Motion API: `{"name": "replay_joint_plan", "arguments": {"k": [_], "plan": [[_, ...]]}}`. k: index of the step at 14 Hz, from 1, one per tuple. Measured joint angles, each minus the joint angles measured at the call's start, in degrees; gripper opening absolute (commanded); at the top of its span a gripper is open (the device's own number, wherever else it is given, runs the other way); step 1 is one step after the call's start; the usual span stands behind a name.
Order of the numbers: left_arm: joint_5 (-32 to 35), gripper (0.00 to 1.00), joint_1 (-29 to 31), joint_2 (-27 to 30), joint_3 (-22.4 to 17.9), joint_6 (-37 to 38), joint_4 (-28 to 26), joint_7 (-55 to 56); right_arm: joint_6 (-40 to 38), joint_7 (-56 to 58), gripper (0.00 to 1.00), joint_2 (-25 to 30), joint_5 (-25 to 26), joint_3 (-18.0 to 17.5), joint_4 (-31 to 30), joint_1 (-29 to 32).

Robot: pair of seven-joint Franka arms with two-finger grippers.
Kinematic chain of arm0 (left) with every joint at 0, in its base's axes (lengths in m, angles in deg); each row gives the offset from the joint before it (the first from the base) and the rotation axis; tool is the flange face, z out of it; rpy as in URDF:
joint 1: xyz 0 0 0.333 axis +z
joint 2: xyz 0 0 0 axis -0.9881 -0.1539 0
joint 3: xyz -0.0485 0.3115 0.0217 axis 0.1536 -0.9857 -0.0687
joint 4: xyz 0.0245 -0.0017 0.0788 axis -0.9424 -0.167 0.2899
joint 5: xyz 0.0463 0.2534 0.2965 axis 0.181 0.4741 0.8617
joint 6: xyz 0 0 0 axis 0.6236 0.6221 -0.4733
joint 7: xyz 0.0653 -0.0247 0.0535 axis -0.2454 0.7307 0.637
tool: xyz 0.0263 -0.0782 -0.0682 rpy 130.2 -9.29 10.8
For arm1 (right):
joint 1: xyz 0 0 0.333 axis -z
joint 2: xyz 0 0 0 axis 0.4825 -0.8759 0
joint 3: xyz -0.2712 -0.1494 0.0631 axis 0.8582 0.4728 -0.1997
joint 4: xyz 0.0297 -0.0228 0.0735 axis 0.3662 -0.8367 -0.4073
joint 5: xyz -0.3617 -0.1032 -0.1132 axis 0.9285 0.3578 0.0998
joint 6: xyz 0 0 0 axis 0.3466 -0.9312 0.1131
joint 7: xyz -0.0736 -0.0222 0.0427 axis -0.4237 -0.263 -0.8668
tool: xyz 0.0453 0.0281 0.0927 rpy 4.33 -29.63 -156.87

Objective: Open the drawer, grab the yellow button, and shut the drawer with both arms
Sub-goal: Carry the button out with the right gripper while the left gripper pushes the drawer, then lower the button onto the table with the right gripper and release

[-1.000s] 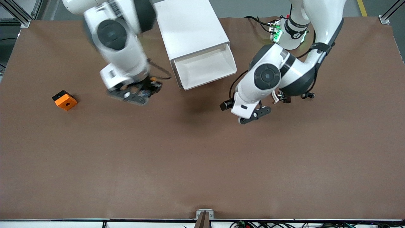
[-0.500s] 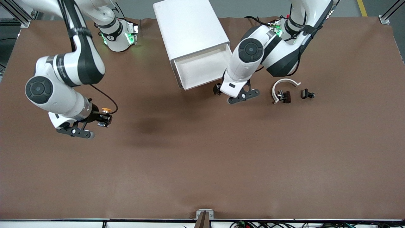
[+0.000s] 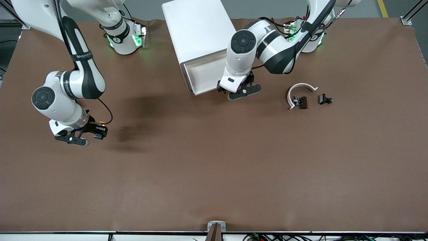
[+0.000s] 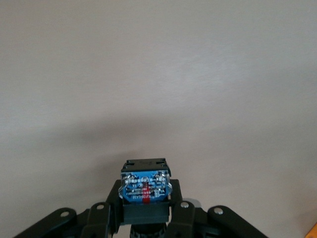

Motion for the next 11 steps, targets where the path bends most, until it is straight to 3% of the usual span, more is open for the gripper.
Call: {"name": "replay_joint_plan", "arguments": {"k": [5,11], "plan": [[0.1,1.0,-1.8,0.0,0.1,0.0,-0.1,2.3,10.9,8.1,0.0,-4.4,0.0,-0.1,-4.9,6.7],[0.1,1.0,-3.3,-0.7,2.3,0.0,-0.5,7.1,11.9,8.5,0.0,-7.4,0.0,-0.6,-5.1,7.7]]}}
